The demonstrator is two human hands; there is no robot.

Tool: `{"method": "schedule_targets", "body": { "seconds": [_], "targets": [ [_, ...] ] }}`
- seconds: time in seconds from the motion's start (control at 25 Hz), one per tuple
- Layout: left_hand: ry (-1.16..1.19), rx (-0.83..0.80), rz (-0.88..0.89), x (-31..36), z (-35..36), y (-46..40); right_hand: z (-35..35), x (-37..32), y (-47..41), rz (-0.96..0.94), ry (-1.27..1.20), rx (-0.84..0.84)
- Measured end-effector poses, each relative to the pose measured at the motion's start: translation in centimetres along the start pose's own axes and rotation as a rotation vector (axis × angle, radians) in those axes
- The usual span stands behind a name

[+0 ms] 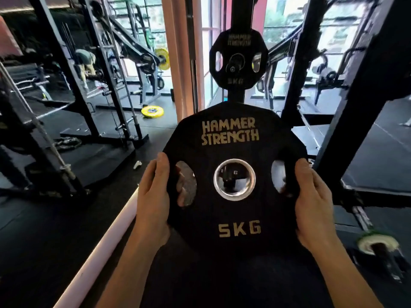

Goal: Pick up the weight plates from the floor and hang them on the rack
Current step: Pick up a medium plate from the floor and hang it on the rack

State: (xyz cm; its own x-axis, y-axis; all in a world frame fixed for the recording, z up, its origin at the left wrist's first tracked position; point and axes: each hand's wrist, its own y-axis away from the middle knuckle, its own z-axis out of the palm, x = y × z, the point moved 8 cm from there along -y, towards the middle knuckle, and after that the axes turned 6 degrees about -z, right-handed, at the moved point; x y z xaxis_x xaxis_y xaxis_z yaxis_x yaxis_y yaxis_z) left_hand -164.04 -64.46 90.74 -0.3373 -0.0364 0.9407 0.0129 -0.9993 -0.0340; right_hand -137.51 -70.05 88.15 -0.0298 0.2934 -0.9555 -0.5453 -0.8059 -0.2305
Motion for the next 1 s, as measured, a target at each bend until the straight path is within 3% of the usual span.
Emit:
{"method": "schedule_targets", "body": {
  "seconds": [0.6,1.0],
  "targets": [
    [0.093,-0.339,0.242,9.3,11.2,-26.3,8.2,-6.8,-22.3,-0.355,0.114,0.139],
    [0.041,-0.362,0.292,8.6,15.1,-37.4,10.7,-5.5,-32.6,-0.393,0.162,0.158]
  ]
}}
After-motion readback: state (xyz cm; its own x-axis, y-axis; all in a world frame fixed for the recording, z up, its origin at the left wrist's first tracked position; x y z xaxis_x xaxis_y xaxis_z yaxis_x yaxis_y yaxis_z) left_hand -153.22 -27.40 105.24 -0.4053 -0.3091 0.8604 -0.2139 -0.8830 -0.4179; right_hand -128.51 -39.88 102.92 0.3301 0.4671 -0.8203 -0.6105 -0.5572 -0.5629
